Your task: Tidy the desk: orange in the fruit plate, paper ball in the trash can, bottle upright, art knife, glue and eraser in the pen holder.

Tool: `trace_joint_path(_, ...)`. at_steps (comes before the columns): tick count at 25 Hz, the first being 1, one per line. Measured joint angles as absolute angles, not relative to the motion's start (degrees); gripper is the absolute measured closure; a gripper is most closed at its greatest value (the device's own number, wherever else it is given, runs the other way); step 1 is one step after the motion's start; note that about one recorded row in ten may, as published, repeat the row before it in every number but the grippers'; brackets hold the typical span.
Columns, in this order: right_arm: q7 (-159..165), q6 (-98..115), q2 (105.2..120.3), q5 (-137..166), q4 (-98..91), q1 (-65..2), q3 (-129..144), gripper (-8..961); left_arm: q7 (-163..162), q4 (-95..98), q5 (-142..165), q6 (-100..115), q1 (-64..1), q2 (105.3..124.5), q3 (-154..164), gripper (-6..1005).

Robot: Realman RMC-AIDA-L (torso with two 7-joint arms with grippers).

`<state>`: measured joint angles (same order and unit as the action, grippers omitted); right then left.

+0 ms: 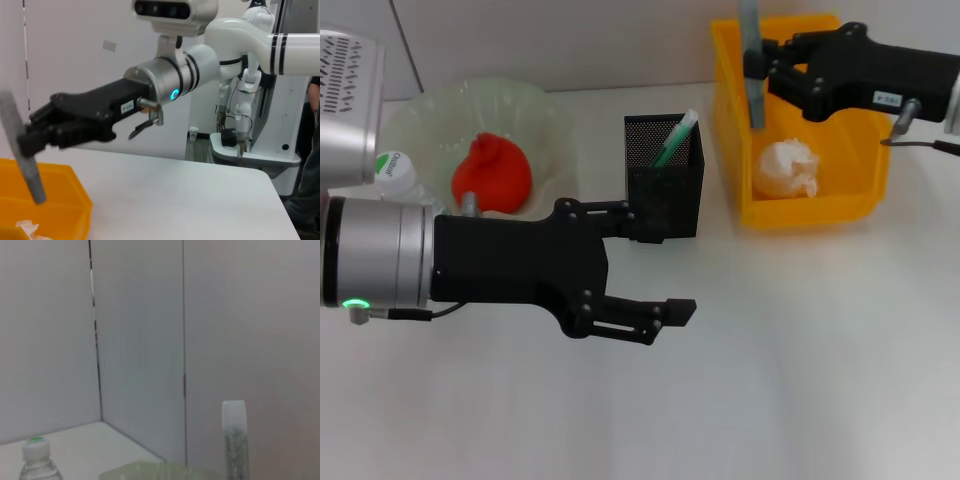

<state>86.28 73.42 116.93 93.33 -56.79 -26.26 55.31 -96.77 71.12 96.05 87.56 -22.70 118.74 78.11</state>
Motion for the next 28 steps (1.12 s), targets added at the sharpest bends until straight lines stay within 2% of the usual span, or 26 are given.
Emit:
trace_joint_path(4, 86.5, 73.18, 116.38, 94.56, -53.67, -28.88, 55.2, 823, -96.76, 71.04, 96.05, 87.54, -22.97, 118.74, 78.13, 154)
trace_joint_path(15, 85.9, 71.07, 116.35, 95.59, -49.53, -33.47, 55.51, 823, -96.5, 70.84, 96.06, 87.53, -23.04, 118.74, 78.21, 154)
trace_joint_path(28, 81.9, 67.24, 116.94, 97.12, -42.15, -38.39, 55.72, 823, -95.27, 69.6, 95.14, 87.45, -23.21, 118.74, 78.37, 154)
